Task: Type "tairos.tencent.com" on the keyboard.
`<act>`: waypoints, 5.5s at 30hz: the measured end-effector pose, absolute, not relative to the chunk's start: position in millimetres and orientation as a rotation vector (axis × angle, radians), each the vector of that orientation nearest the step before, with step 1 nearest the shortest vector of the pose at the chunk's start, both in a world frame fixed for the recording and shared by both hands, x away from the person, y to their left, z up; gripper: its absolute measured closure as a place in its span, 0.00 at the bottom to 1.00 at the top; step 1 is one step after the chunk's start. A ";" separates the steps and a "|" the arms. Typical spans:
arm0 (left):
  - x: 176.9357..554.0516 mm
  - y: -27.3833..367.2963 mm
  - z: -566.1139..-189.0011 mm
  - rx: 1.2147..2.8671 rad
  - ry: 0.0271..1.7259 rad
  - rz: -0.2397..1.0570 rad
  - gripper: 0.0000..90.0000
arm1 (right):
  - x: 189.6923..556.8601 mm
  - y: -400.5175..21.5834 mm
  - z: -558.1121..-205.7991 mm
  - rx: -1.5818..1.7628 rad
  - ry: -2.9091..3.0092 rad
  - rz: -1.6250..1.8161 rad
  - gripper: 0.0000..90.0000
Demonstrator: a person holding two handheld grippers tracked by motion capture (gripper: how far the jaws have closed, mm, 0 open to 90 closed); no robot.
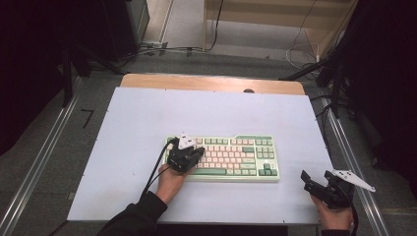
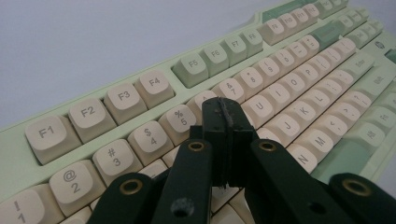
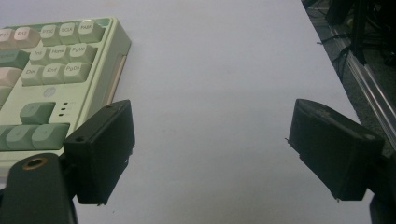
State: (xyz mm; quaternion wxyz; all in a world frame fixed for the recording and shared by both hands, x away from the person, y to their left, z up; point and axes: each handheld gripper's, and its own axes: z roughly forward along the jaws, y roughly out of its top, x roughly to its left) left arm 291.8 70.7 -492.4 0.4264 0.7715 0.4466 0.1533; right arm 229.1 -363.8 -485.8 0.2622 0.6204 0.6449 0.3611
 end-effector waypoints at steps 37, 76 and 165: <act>291.7 69.2 -492.3 1.930 1.115 0.368 1.00 | 229.5 -363.4 -486.1 1.680 1.746 0.973 0.14; 262.0 128.4 -479.6 1.781 1.257 0.443 0.40 | 263.2 -331.5 -483.5 1.586 1.852 1.032 0.15; 210.5 195.3 -489.0 1.559 1.480 0.594 0.38 | 306.1 -158.8 -479.1 1.097 2.326 1.243 0.97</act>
